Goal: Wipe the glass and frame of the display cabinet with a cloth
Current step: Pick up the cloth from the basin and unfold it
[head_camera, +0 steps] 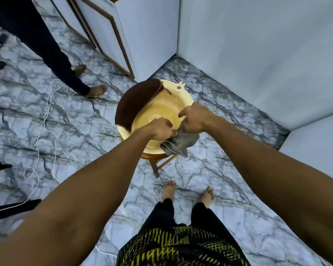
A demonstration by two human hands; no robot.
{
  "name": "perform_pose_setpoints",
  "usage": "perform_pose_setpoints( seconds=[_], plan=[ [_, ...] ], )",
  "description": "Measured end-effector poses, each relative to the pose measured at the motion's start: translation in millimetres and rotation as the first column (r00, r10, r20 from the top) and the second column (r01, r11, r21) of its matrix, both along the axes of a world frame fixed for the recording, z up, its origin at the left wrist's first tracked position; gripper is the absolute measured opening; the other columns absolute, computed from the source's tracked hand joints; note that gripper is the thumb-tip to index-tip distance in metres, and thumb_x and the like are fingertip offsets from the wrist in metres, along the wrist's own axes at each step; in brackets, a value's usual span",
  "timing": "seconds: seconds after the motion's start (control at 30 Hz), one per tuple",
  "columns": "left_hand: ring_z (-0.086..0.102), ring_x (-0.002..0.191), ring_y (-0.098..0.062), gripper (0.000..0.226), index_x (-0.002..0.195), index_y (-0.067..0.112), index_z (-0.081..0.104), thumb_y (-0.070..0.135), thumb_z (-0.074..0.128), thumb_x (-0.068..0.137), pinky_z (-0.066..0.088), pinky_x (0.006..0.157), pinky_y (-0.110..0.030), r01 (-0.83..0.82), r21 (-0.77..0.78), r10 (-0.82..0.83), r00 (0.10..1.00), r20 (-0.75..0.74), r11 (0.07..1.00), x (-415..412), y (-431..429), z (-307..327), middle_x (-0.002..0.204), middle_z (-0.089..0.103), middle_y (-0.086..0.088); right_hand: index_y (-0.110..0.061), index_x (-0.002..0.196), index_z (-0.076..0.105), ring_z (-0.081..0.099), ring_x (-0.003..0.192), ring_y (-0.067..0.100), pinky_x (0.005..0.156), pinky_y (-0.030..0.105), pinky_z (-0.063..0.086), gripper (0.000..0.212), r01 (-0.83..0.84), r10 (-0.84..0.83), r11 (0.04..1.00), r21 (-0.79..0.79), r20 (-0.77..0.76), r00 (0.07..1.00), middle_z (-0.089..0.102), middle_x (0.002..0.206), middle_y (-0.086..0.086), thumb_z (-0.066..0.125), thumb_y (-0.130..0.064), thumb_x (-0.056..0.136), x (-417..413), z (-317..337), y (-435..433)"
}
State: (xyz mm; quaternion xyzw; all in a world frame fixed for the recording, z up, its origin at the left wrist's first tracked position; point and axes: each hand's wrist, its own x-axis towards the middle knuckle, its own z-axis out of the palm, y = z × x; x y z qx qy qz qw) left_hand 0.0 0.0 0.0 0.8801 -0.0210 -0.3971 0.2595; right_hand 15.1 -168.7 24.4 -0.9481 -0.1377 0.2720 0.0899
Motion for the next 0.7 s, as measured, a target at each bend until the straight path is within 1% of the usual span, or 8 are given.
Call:
perform_pose_setpoints(
  seconds=[0.1,0.17,0.3,0.37,0.43,0.5,0.6,0.7],
  plan=[
    [0.064,0.119,-0.036,0.031,0.116,0.009,0.065,0.037,0.063,0.102,0.052,0.091,-0.042,-0.081,-0.095,0.068,0.988,-0.135,0.992,-6.4,2.0,-8.4,0.13,0.067,-0.02,-0.024,0.15,0.05,0.041,0.137,0.033,0.104,0.044,0.041,0.057,-0.044,0.04,0.991,-0.128,-0.036,0.999,0.055,0.139,0.018,0.063,-0.033,0.096,-0.9,0.5,4.5],
    [0.067,0.113,-0.034,0.026,0.107,0.008,0.065,0.032,0.069,0.098,0.054,0.098,-0.048,-0.127,-0.13,0.11,0.985,-0.132,0.983,-8.1,-0.1,-9.8,0.121,0.071,-0.02,-0.024,0.149,0.05,0.046,0.133,0.033,0.101,0.043,0.045,0.057,-0.027,0.021,0.995,-0.094,-0.068,0.997,0.058,0.138,0.015,0.064,-0.03,0.095,-1.9,1.9,6.2],
    [0.072,0.099,-0.028,0.032,0.104,0.002,0.075,0.027,0.084,0.086,0.058,0.098,-0.049,-0.188,-0.125,0.172,0.977,-0.125,0.974,-4.2,0.8,-5.4,0.104,0.076,-0.013,-0.012,0.148,0.052,0.058,0.125,0.034,0.097,0.043,0.054,0.061,0.074,-0.073,0.997,-0.001,-0.13,0.989,0.06,0.138,0.016,0.071,-0.017,0.09,-2.8,3.5,0.9],
    [0.073,0.097,-0.029,0.032,0.102,0.001,0.078,0.024,0.087,0.082,0.06,0.094,-0.048,-0.208,-0.13,0.193,0.974,-0.118,0.97,-3.2,1.2,-1.8,0.103,0.077,-0.014,-0.003,0.135,0.063,0.065,0.111,0.034,0.09,0.044,0.058,0.046,0.095,-0.091,0.995,0.021,-0.158,0.983,0.068,0.124,0.019,0.069,-0.017,0.092,-3.3,4.0,-3.9],
    [0.073,0.098,-0.03,0.028,0.101,0.002,0.078,0.019,0.087,0.08,0.06,0.092,-0.047,-0.231,-0.154,0.22,0.972,-0.088,0.961,-3.9,1.3,-1.2,0.103,0.077,-0.013,-0.004,0.12,0.072,0.067,0.098,0.031,0.079,0.041,0.057,0.031,0.102,-0.092,0.994,0.048,-0.178,0.98,0.072,0.109,0.016,0.065,-0.018,0.093,-3.5,2.4,-10.5],
    [0.072,0.101,-0.032,0.025,0.101,0.003,0.076,0.013,0.085,0.081,0.059,0.091,-0.046,-0.256,-0.192,0.251,0.967,-0.055,0.947,-8.1,0.8,-1.1,0.104,0.076,-0.013,-0.007,0.115,0.075,0.066,0.095,0.028,0.073,0.035,0.052,0.027,0.124,-0.104,0.987,0.1,-0.182,0.978,0.072,0.103,0.012,0.066,-0.016,0.091,-5.0,1.7,-17.2],
    [0.071,0.102,-0.032,0.026,0.101,0.005,0.074,0.01,0.086,0.079,0.06,0.092,-0.048,-0.258,-0.213,0.262,0.965,-0.009,0.942,-12.8,-0.9,3.0,0.104,0.075,-0.013,-0.007,0.108,0.073,0.064,0.093,0.026,0.07,0.03,0.048,0.023,0.153,-0.118,0.968,0.199,-0.177,0.977,0.071,0.103,0.012,0.067,-0.007,0.086,-7.3,2.0,-24.7],
    [0.07,0.101,-0.032,0.033,0.101,0.01,0.07,0.01,0.091,0.075,0.06,0.088,-0.047,-0.219,-0.196,0.233,0.971,0.052,0.956,-8.8,-7.2,15.6,0.103,0.073,-0.013,-0.012,0.104,0.059,0.056,0.082,0.022,0.06,0.028,0.042,0.024,0.283,-0.188,0.884,0.372,-0.27,0.944,0.064,0.098,0.011,0.068,0.002,0.087,-9.7,6.0,-31.7]
  ],
)
